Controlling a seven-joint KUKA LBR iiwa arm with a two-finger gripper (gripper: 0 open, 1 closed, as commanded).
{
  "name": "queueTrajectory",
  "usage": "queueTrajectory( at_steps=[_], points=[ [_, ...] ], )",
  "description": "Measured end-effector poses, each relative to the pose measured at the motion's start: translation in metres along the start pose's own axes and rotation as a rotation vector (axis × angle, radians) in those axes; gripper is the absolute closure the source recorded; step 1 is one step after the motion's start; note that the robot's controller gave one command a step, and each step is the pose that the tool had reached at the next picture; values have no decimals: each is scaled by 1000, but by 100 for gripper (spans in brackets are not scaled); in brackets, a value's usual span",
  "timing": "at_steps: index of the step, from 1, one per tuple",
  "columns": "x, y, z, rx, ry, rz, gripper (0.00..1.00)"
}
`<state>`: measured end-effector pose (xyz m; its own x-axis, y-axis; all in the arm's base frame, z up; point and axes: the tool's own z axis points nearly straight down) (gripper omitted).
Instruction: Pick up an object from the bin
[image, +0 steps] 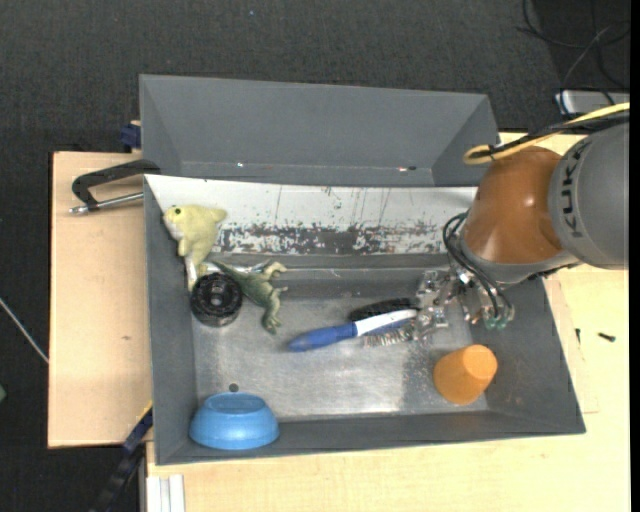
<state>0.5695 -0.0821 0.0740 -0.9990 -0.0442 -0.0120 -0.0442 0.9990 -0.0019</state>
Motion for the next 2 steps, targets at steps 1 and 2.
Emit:
queueTrajectory(
  at_steps=[1,2],
  points=[
    [-3,-13,-120,1,-2,2,100],
    [-6,1,-74,-4,11,-193,100]
  ],
)
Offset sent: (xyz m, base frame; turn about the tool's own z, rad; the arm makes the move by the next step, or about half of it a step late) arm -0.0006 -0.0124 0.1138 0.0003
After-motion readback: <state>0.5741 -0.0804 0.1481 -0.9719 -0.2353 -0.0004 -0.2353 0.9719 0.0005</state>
